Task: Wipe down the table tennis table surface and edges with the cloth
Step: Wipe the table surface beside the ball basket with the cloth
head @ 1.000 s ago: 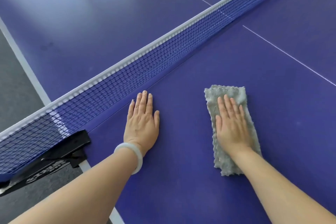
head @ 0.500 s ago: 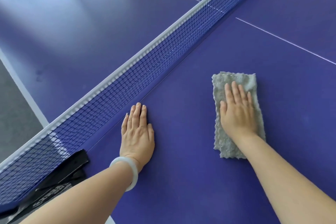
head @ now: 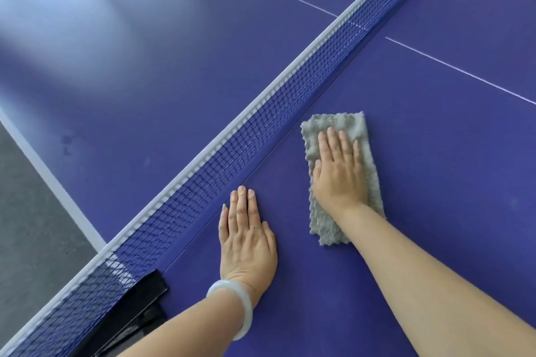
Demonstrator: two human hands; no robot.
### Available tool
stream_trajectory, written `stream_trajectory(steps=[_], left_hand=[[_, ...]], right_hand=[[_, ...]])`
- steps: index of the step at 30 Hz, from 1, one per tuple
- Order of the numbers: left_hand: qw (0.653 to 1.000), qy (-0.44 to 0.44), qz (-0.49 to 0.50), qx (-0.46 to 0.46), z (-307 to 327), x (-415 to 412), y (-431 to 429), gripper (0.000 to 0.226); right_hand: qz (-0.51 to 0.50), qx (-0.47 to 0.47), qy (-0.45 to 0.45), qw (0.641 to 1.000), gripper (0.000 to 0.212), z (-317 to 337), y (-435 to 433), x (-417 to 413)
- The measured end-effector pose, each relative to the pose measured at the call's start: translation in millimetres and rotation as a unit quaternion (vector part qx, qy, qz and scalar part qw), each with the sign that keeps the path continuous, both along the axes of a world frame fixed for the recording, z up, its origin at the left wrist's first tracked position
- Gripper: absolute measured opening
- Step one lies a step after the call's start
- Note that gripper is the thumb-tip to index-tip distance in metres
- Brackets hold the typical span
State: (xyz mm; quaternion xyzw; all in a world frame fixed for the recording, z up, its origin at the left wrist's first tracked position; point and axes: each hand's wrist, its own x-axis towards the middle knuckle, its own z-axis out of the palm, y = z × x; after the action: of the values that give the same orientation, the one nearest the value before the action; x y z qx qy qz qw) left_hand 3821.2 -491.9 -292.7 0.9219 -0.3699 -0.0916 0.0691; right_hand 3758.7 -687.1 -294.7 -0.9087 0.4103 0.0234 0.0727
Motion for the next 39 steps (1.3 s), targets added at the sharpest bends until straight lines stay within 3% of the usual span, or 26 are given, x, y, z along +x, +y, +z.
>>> stream_trajectory(steps=[4, 6, 9, 12, 16, 21, 26, 33, 37, 39], left_hand=[[1.000, 0.003, -0.013, 0.003, 4.4, 3.1, -0.4, 0.061], [1.000, 0.013, -0.019, 0.007, 4.9, 5.0, 0.6, 0.061], [1.000, 0.013, -0.018, 0.009, 3.6, 7.3, 3.1, 0.061], [1.000, 0.020, -0.017, 0.002, 6.6, 8.7, 5.5, 0.061], [0.997, 0.034, -0.042, -0.048, 8.4, 12.5, 12.5, 0.060], [0.971, 0.047, -0.212, -0.104, 9.8, 21.0, -18.5, 0.056], [0.970, 0.026, -0.236, -0.059, 2.4, 45.4, -117.5, 0.061], [0.972, -0.007, -0.231, -0.051, -8.4, 53.7, -143.9, 0.062], [0.974, -0.007, -0.223, -0.029, -2.9, 54.1, -147.0, 0.063], [0.974, -0.008, -0.224, -0.020, -1.0, 53.0, -147.1, 0.061]], right_hand=[[0.235, 0.027, -0.020, 0.971, 0.064, -1.0, 66.2, 25.2], [0.278, 0.038, -0.013, 0.960, 0.060, -0.1, 53.1, 33.0], [0.126, 0.022, -0.028, 0.991, 0.060, -5.6, 3.7, 30.9], [-0.018, 0.003, -0.010, 1.000, 0.058, -11.8, -26.1, 16.2], [-0.052, -0.012, 0.003, 0.999, 0.061, -12.2, -11.4, -4.6], [-0.084, -0.004, 0.007, 0.996, 0.062, -5.6, 12.4, -46.1], [-0.082, -0.001, -0.009, 0.997, 0.060, -2.0, 13.5, -51.0], [0.088, -0.009, 0.008, 0.996, 0.056, -4.1, -54.9, -61.1], [-0.144, -0.009, -0.007, 0.990, 0.058, -5.6, -101.8, -17.6], [-0.139, -0.009, -0.014, 0.990, 0.058, -5.1, -98.8, 11.3]])
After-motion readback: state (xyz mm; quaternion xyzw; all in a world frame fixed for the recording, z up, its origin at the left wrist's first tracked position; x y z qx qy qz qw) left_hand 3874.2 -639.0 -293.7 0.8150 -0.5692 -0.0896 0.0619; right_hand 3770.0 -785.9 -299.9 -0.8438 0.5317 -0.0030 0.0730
